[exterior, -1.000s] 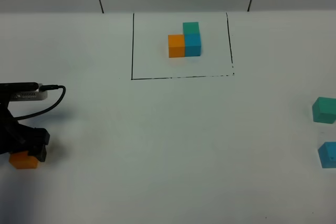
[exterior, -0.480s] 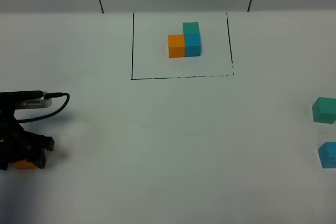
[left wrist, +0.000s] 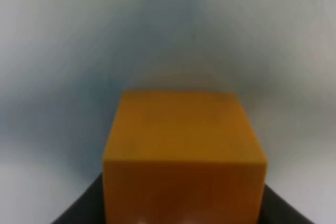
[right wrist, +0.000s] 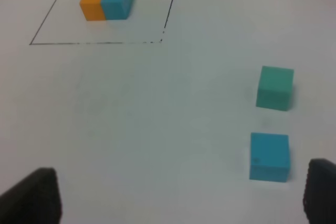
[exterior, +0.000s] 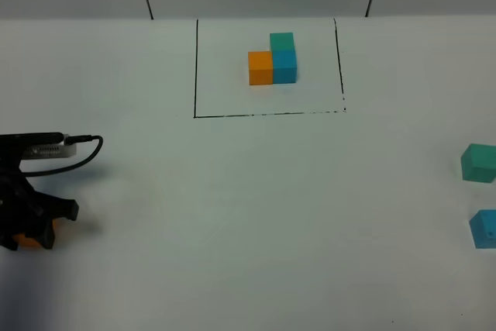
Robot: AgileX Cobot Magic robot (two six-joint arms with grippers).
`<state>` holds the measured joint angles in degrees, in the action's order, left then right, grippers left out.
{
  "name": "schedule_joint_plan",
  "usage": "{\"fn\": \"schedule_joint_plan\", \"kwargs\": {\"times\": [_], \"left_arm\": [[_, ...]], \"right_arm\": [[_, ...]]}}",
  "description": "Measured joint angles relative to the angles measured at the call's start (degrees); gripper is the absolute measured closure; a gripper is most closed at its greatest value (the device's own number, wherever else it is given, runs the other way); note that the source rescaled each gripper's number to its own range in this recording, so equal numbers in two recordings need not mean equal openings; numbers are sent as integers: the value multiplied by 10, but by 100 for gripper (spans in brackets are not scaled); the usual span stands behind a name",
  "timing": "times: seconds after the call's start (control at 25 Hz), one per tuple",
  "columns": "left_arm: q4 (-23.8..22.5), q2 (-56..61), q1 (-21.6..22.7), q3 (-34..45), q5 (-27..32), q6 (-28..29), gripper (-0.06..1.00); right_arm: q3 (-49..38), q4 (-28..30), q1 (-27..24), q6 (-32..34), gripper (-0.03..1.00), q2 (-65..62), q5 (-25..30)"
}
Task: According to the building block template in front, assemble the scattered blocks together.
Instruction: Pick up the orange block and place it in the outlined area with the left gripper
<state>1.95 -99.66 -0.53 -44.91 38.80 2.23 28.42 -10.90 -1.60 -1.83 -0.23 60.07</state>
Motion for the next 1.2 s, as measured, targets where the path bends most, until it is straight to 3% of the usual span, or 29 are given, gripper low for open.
{"fn": "schedule_joint_plan", "kwargs": {"times": [0.2,0.4,0.48,0.96,1.2], "left_arm": [[-3,0,-62,-83,72,-99,94],[-3,-20,-172,-167,105,-290,94],[-3,-50,-211,-215,132,-333,94],[-75,-250,-357,-500,283,-406,94],[-75,-293,-390,-569,296,-436,94]], "right_arm": [[0,0,0,0,12,0,0],[0,0,0,0,13,0,0],[0,0,0,0,13,0,0],[0,0,0,4,14,0,0],[0,0,0,4,14,0,0]]}}
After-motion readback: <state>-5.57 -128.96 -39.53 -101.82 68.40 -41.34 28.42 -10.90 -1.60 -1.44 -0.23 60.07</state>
